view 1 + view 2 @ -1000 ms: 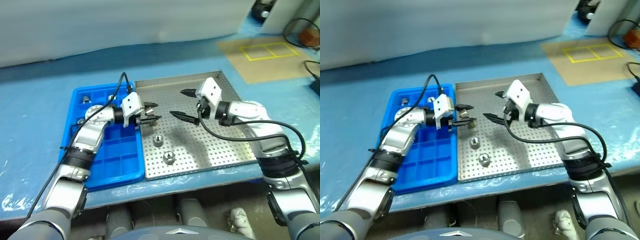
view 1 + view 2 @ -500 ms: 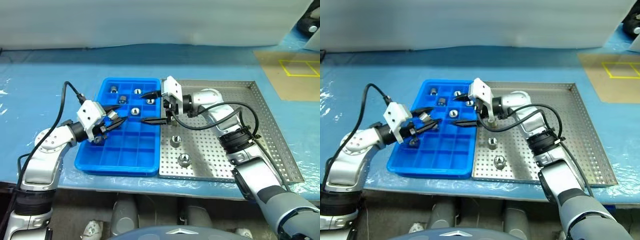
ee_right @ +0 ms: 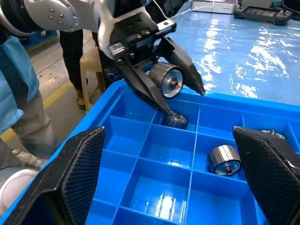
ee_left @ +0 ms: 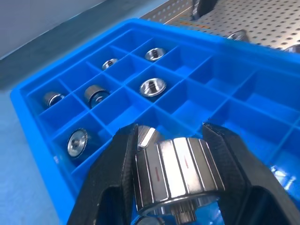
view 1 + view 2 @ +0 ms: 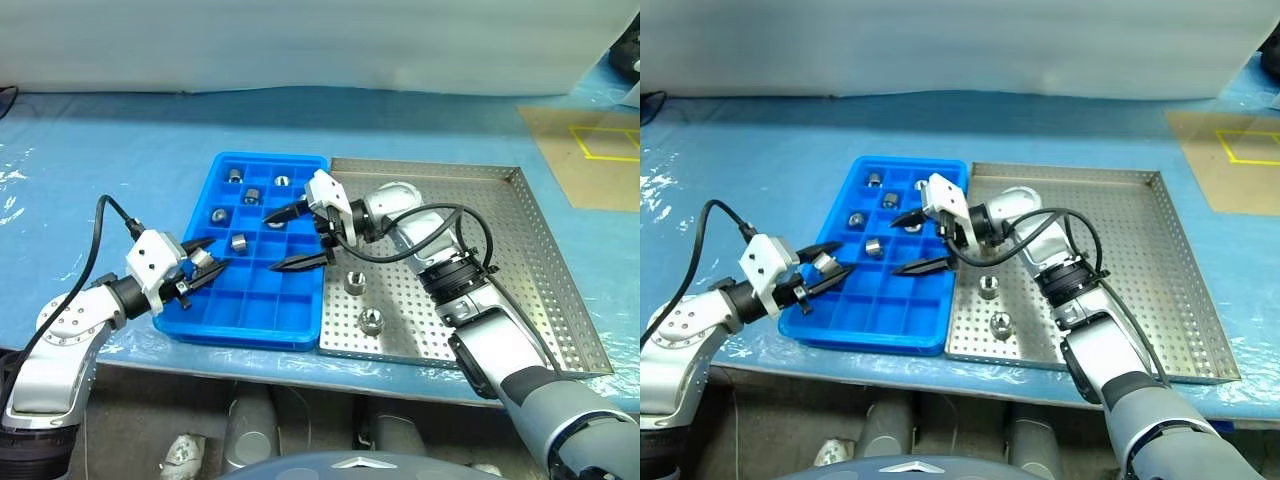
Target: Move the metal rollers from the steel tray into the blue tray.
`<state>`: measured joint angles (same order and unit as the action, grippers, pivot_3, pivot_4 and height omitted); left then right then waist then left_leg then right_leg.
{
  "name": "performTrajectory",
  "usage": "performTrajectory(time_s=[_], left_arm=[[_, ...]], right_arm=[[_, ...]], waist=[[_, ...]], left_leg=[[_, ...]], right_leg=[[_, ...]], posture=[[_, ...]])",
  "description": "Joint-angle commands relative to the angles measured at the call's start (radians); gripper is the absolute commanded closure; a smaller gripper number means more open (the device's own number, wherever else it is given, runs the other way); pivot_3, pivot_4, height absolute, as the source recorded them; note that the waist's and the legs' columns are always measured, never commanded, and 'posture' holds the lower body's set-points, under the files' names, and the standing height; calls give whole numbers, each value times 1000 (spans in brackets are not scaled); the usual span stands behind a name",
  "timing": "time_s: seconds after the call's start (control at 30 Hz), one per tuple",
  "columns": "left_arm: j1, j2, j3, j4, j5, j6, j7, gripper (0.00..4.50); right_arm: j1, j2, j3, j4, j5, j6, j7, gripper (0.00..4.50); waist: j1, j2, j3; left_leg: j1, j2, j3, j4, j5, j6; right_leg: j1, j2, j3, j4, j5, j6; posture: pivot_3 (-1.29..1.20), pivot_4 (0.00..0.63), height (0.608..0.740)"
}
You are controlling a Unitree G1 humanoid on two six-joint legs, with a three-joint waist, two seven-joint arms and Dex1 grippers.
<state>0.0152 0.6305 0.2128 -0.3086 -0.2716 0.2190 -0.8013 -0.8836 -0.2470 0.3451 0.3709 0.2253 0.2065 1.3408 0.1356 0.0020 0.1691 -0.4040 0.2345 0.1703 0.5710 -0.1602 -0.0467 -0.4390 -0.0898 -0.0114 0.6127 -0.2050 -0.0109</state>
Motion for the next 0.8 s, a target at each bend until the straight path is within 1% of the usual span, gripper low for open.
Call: performTrajectory(time_s=[0.03,0.2,0.5,0.63,0.73,0.8], left_arm=[[-35,-18,-27,24,13,-27,27,2656],[5,-7,-65,58,30,-54,1,2656],[48,21,-26,109,10,-78,-25,2656],[55,23,-37,87,0,-75,-36,2656],[72,25,-35,35,-36,-51,-52,2656],[103,45,-38,-7,-56,-30,-77,2656]], right_arm=[[-9,3,-12,-29,-2,-13,-6,0],[8,-17,-19,-43,-14,-11,-22,0],[36,-28,-14,-62,-30,-16,-49,0],[41,-31,-14,-64,-35,-20,-54,0],[44,-34,-15,-64,-41,-22,-56,0],[48,-37,-15,-63,-45,-25,-58,0]], waist=[[0,0,0],[-6,0,0],[-11,0,0],[-11,0,0],[-11,0,0],[-11,-1,0]], left_leg=[[0,0,0,0,0,0],[0,1,0,0,0,-1],[2,2,0,0,2,-3],[3,3,0,0,3,-5],[3,3,0,0,3,-5],[2,2,0,0,3,-5]], right_leg=[[0,0,0,0,0,0],[-1,1,0,1,0,0],[-2,2,1,5,-1,-3],[-2,3,1,7,-1,-3],[-2,3,1,7,-1,-3],[-2,3,1,7,-2,-4]], posture=[[271,150,740],[235,150,740],[208,150,740],[203,150,740],[199,150,740],[197,150,740]])
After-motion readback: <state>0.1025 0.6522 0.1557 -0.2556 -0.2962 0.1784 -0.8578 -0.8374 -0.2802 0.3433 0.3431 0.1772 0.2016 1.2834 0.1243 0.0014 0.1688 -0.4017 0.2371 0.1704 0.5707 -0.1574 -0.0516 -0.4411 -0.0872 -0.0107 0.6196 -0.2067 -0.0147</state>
